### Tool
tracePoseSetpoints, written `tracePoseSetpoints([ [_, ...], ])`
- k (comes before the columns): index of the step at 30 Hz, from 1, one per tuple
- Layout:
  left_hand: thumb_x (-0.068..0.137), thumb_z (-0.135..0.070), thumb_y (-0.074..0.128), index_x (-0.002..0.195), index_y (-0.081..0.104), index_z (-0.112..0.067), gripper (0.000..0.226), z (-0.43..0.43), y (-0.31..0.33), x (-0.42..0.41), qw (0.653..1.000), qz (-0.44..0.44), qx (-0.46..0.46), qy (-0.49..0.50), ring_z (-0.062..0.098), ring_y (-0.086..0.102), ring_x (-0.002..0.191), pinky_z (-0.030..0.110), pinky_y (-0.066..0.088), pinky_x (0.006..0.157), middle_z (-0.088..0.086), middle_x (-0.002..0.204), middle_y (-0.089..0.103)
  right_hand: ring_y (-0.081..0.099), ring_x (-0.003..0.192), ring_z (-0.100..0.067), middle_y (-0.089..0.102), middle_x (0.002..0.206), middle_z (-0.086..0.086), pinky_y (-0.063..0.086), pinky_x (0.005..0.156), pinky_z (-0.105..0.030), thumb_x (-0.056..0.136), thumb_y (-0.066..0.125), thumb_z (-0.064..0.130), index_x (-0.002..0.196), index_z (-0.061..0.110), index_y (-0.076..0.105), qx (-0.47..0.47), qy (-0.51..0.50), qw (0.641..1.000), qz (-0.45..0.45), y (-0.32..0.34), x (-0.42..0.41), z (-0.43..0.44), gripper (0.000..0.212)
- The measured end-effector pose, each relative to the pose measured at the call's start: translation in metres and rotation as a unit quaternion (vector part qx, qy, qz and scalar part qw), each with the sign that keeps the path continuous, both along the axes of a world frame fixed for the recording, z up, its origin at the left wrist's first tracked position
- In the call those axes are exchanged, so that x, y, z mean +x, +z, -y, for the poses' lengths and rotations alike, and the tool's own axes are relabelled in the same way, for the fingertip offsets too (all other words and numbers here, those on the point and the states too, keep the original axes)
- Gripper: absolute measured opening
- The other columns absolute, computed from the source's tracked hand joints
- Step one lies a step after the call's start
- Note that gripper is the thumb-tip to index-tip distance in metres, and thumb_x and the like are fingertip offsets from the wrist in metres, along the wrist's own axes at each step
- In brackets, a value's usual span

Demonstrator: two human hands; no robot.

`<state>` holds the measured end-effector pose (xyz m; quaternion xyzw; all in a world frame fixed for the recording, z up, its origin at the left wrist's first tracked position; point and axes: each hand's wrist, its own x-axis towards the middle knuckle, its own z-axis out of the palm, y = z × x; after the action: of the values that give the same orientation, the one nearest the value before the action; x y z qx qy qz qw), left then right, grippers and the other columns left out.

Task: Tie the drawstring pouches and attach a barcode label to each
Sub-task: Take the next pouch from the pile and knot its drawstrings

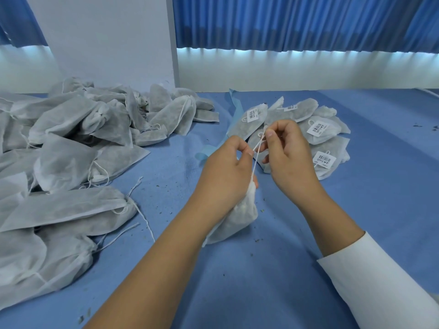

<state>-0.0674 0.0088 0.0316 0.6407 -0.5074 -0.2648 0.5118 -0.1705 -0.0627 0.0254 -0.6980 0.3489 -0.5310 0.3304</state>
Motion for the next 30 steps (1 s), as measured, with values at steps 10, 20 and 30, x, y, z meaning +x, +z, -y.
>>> tracePoseSetpoints([
  [10,0.1,-0.017,0.042,0.093,0.058,-0.015,0.018,0.008,0.0,0.006,0.988,-0.122,-0.024,0.086,-0.005,0.059,0.052,0.006,0.043,0.053,-0.004,0.069,0.064,0.06,0.088,-0.006,0.059,0.091,0.001,0.052,0.071,-0.024,0.101,0.045,0.004,0.1,0.01,0.051,-0.014,0.077,0.996,0.048,0.006,-0.001,-0.01,0.008],
  [20,0.1,-0.007,0.041,0.104,0.05,-0.008,0.01,0.011,0.002,0.054,0.831,-0.501,-0.125,0.205,0.016,0.065,0.045,0.025,0.053,0.05,0.007,0.068,0.055,0.054,0.112,-0.009,0.057,0.111,0.002,0.05,0.086,-0.028,0.096,0.052,0.011,0.092,0.024,0.055,-0.103,0.163,0.981,-0.027,0.001,0.008,-0.026,0.014],
  [30,0.104,-0.006,0.04,0.085,0.053,-0.017,0.026,0.018,0.009,0.049,0.745,-0.619,-0.163,0.188,0.01,0.073,0.078,0.009,0.048,0.053,-0.005,0.082,0.061,0.044,0.133,-0.006,0.052,0.133,0.009,0.044,0.103,-0.034,0.095,0.054,0.018,0.092,0.03,0.057,-0.05,0.26,0.958,-0.114,-0.01,0.014,-0.031,0.013],
])
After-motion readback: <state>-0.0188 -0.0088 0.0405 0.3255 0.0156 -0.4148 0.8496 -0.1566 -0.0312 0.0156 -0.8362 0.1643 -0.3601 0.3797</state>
